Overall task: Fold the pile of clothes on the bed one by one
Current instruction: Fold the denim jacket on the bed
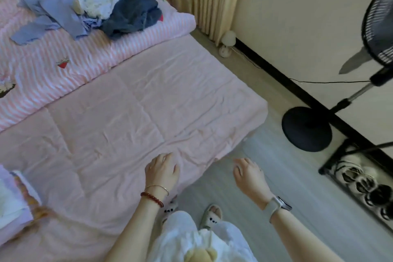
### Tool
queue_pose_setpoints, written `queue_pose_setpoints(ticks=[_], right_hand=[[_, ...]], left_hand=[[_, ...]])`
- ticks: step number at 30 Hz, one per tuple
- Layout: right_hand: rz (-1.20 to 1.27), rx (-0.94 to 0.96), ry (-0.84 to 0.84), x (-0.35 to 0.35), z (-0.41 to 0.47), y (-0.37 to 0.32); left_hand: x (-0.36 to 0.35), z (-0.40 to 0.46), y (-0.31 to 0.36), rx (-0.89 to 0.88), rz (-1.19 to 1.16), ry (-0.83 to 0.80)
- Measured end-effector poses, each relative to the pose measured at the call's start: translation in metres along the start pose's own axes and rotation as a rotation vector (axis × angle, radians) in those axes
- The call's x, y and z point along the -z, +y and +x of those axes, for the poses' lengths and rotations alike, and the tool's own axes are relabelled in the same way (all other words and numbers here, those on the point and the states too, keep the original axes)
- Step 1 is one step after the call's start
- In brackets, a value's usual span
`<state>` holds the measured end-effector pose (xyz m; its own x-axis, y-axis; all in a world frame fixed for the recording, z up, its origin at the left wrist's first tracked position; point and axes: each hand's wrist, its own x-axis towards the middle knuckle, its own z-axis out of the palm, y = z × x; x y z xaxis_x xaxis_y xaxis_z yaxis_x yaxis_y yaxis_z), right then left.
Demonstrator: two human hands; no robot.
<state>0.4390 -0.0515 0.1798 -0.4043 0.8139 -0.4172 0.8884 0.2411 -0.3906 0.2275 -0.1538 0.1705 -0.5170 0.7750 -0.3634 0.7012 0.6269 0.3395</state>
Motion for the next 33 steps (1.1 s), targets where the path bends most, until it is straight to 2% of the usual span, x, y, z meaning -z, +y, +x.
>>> queue_pose_setpoints(ticks=[8, 12, 17, 21, 25, 33], right_hand=[[0.021, -0.104, 0.006, 0.057, 0.063, 0.089], [0.057, -0.097, 0.020, 0.100, 0.132, 0.122], [-0.001, -0.037, -0.041, 0.168, 0.240, 0.154], [-0.136, 0.107, -0.123, 0.240, 0.325, 0.156], [-0.171, 0.185, -0.106, 0.297, 0.412, 0.149], [-0.246, 0.337, -0.218, 0.348, 0.560, 0.117]], left_hand=[[-0.023, 0.075, 0.118, -0.127, 0.129, -0.088], [-0.034, 0.144, 0.178, -0.140, 0.123, -0.067], [-0.031, 0.246, 0.252, -0.088, 0.088, -0.056], [-0.007, 0.320, 0.316, -0.004, 0.031, -0.015], [0.024, 0.379, 0.370, 0.028, 0.045, 0.020], [0.069, 0.470, 0.409, 0.246, -0.063, 0.164]])
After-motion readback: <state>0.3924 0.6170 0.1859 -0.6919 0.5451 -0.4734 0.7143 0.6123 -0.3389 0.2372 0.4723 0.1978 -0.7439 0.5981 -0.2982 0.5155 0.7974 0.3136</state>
